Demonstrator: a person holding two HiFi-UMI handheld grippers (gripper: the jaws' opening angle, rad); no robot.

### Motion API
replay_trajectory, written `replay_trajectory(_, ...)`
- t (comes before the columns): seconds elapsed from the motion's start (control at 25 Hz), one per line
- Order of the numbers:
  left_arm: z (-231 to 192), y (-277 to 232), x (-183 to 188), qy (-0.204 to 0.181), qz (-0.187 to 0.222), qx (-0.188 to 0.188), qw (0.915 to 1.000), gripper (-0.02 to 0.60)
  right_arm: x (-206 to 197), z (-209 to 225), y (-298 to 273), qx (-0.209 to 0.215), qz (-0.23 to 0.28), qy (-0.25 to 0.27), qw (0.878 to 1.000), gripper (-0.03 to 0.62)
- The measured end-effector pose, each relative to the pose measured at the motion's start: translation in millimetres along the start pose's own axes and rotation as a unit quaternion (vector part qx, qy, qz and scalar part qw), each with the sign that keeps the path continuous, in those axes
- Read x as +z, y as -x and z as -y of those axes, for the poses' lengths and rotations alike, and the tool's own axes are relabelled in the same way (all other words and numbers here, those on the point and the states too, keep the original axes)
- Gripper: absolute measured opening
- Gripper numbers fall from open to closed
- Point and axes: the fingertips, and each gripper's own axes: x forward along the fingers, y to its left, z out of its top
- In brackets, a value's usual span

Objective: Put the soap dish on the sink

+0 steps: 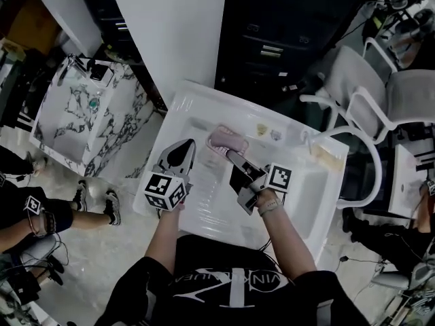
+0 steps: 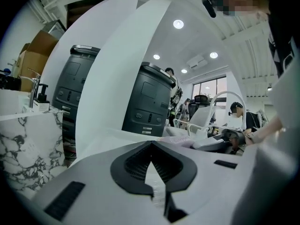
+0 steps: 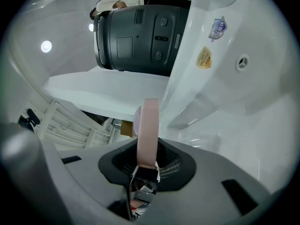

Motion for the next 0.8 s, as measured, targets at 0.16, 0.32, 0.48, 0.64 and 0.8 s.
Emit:
replay_trajectory(0.16,-7.7,-11.3,-4.1,0.002,-0.009,-0.015,0.9998,0.015,7.2,8.5,-16.4,-0.009,0.003,0.000,1.000,0.092)
replay_trajectory(0.32,-12.2,-25.4,-10.8,0.009,-0.019,-0.036,0.9991,0.015,19.7,14.6,-32.0,-0.007,0.014,-0.003,1.000,0.092)
replay_trajectory(0.48,-9.4,-38.2,-17.6,0.009,-0.028,-0.059,0.9978,0.015,28.0,19.1,-43.1,-0.011,0.012,-0.005,1.000,0.092)
replay_trajectory(0.64,-4.2,-49.4,-27.3,0.014,-0.036,-0.068,0.9969,0.015,30.3,19.3,-53.8,-0.028,-0.018,0.005,0.999,0.092)
replay_trajectory(0.8,-3.0,-63.1,-33.2,0.022,-0.042,-0.063,0.9969,0.015,37.7,26.1,-66.2,-0.044,-0.040,-0.004,0.998,0.092)
